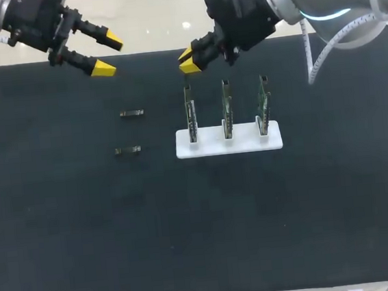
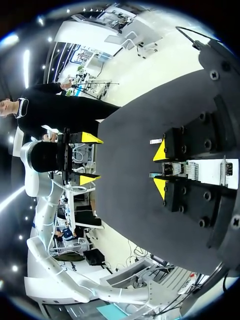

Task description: Pick up the optical module with the left hand, and insert it into the network port with the right hand.

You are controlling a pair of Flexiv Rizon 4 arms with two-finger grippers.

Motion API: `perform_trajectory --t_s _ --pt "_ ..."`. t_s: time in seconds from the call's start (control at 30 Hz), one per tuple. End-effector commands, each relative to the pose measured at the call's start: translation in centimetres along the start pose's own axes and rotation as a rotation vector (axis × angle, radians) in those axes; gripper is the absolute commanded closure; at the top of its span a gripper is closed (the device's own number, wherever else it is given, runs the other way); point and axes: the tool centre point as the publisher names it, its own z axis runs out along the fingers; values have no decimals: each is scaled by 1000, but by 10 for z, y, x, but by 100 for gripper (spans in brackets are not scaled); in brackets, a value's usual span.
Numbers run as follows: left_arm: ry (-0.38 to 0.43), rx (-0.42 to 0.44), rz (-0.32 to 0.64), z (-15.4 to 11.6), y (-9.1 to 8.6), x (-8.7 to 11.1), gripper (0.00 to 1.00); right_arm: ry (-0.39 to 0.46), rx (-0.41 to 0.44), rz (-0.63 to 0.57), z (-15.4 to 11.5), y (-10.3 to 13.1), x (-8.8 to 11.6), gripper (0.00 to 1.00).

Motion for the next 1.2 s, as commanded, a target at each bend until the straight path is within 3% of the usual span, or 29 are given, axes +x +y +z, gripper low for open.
perform_trajectory --t_s 0.03,1.2 --pt "3 3 -1 0 1 0 0 2 6 2 0 2 0 100" --pt "3 3 -1 0 1 0 0 19 6 12 -2 2 2 100"
